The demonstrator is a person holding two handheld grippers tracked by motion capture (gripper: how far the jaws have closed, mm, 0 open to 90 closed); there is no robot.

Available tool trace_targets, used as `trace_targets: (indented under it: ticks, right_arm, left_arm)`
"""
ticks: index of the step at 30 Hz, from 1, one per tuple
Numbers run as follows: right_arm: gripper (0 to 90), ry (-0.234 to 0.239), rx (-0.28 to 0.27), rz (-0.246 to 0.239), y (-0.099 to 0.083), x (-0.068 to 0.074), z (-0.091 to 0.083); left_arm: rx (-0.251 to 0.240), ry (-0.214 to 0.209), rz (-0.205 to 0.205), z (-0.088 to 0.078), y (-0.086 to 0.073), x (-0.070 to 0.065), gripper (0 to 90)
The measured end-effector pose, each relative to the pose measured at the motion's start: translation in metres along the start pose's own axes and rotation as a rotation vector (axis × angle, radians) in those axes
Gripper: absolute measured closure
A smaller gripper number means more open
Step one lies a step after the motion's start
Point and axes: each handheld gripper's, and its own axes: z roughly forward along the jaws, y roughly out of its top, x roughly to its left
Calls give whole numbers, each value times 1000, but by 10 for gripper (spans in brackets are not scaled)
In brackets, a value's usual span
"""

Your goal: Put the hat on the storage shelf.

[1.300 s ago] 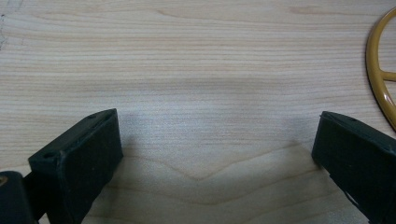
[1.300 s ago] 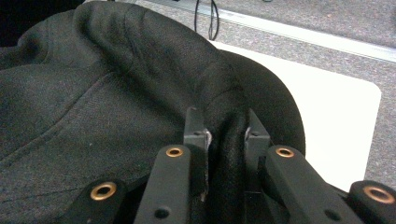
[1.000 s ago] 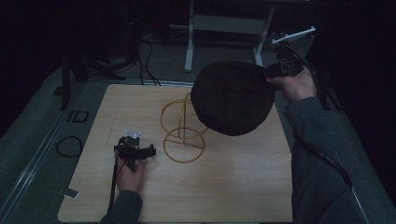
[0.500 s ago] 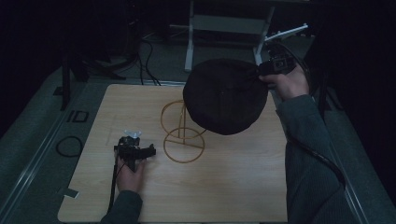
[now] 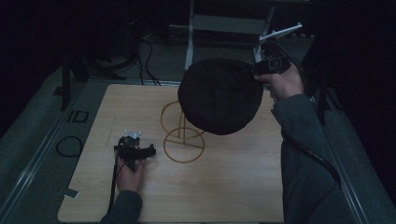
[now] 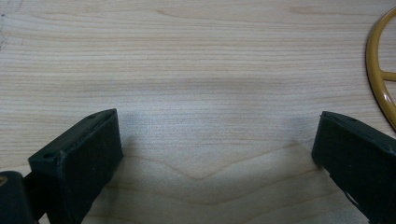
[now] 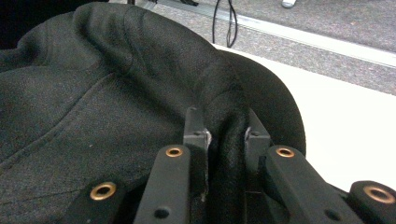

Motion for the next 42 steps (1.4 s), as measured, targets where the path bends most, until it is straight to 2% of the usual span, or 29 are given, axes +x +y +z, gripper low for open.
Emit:
trace_targets:
  ticks: [22, 42]
  right_arm:
    - [776, 31, 5, -19, 9, 24, 20]
    - [768, 30, 24, -23, 11, 36, 38]
  left_arm:
    - [0, 1, 1, 0, 0, 0, 12]
    - [1, -1, 1, 0, 0, 0, 12]
